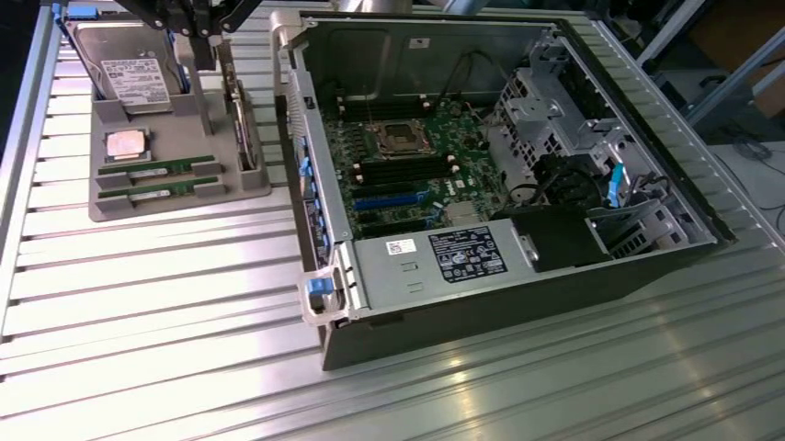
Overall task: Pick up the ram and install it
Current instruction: 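Reach for the ram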
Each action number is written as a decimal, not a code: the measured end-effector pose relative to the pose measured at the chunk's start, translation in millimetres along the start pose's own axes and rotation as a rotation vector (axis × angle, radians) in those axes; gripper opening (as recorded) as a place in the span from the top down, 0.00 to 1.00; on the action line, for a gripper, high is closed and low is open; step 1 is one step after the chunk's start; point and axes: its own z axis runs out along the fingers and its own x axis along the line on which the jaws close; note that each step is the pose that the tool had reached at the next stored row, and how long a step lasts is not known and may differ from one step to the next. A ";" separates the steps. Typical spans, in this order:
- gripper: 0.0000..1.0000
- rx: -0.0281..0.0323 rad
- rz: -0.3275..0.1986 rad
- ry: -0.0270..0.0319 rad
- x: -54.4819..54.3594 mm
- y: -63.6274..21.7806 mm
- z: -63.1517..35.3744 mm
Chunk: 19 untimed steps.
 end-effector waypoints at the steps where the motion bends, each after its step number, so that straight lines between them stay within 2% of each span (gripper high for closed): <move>1: 0.89 0.0000 0.000 0.0000 1.4 -0.1 0.0; 19: 0.89 0.0000 0.000 -0.0001 28.0 -2.1 -0.8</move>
